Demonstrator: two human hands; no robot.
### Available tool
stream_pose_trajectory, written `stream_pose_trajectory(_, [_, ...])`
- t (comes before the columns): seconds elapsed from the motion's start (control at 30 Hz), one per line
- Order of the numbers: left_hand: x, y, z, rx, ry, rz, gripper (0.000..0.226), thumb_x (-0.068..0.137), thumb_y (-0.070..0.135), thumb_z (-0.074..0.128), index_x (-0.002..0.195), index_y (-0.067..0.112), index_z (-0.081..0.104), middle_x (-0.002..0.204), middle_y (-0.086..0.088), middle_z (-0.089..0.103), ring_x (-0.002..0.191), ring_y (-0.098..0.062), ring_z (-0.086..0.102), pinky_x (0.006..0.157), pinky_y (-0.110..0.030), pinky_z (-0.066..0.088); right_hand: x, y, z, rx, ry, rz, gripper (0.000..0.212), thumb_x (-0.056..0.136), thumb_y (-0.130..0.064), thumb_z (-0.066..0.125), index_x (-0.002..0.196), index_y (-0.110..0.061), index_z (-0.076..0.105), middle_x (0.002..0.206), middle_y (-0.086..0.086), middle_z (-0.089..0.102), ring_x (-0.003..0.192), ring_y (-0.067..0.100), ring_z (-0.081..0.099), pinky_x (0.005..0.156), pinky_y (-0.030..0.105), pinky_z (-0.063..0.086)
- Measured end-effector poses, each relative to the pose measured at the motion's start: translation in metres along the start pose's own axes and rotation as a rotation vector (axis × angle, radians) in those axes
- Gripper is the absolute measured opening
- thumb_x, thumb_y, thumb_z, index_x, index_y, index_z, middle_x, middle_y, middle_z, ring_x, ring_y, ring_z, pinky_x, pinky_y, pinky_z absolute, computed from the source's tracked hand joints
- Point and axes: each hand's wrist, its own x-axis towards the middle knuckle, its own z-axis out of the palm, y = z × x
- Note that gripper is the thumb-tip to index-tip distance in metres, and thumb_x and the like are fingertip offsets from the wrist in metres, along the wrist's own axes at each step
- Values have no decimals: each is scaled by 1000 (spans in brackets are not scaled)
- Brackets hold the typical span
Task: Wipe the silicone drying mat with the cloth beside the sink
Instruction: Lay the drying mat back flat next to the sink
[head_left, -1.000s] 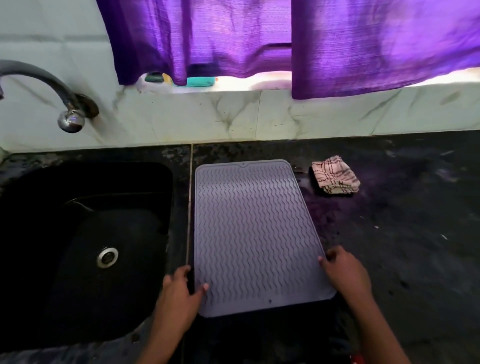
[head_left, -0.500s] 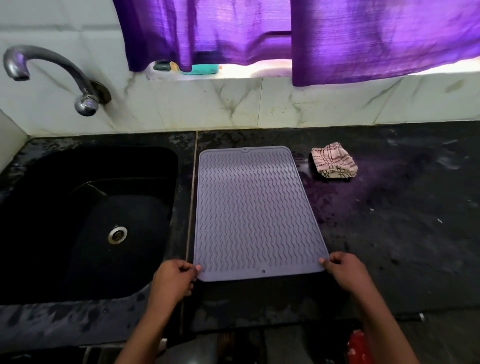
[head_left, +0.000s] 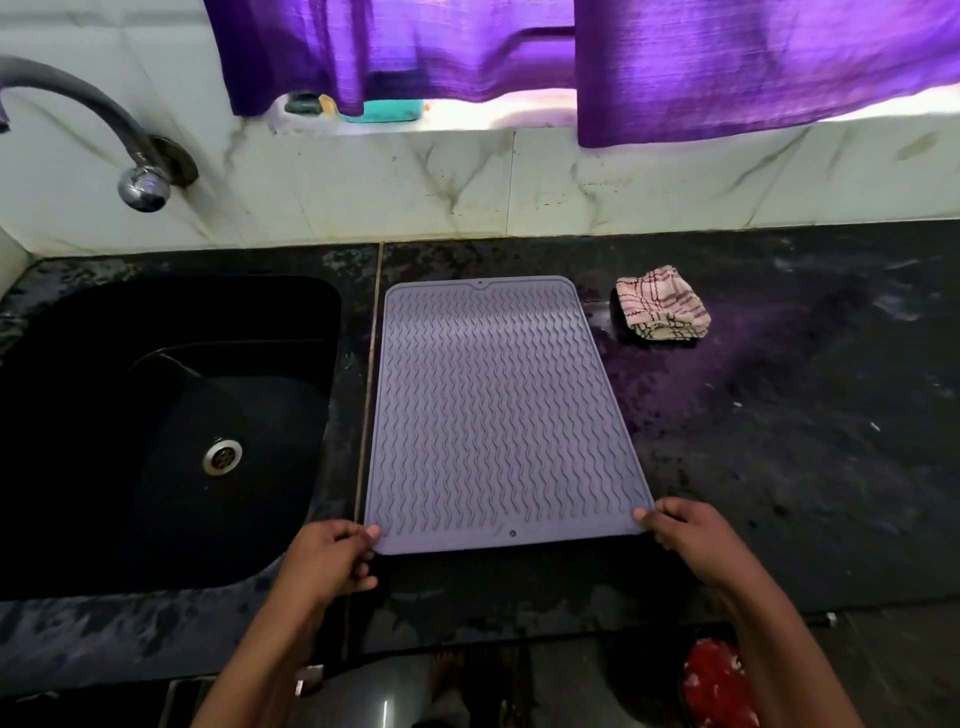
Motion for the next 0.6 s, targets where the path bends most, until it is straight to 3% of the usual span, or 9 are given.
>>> stream_pose_trajectory(0.13, [-5,-4,-2,-6,-16,-20,21,90,5,58,70,-1,57,61,-11,48,52,-16,43,44,-28,54,3,3,0,-62,-27,40,22,88,-17,62,70,-4,61,58,4,55,53,17,50,52,28,38])
stream_pose_trajectory(0.2, [-4,-7,0,140,21,23,22,89,9,62,69,1,60,59,-10,54,48,-17,49,53,-34,56,8,3,7,-358,-6,63,19,87,-27,62,79,-10,65,75,4,67,68,18,62,63,29,47])
stream_pose_trajectory(0.27, [-6,0,-2,472,34,49,25,87,25,66,71,7,63,59,-6,62,50,-17,57,60,-35,53,8,-5,14,-658,51,100,25,87,-37,60,90,-12,63,91,6,67,83,20,63,72,30,49])
stream_pose_trajectory(0.33, [-10,20,-8,957,68,61,40,78,53,67,78,14,63,72,-1,66,68,-17,64,63,-29,49,6,-17,14,-874,147,127,44,84,-48,60,106,-10,55,108,9,61,98,24,60,80,33,49])
stream_pose_trajectory(0.4, [-9,48,-8,1194,131,173,58,68,74,60,90,20,60,89,-1,65,82,-18,63,69,-29,50,9,-40,9,-947,242,58,56,82,-51,60,117,-10,46,119,10,53,109,26,53,85,37,46])
stream_pose_trajectory(0.5, [22,105,18,1100,221,541,67,78,67,55,127,22,48,127,-5,56,113,-21,56,87,-37,50,46,-92,18,-753,275,-294,45,88,-36,58,123,-11,47,123,7,50,116,25,48,91,36,42])
stream_pose_trajectory(0.6, [89,156,56,1107,123,669,81,85,60,51,150,24,17,158,-9,15,145,-28,17,115,-49,23,116,-146,44,-672,122,-463,56,92,-33,55,140,-11,36,148,8,33,134,26,33,108,38,29])
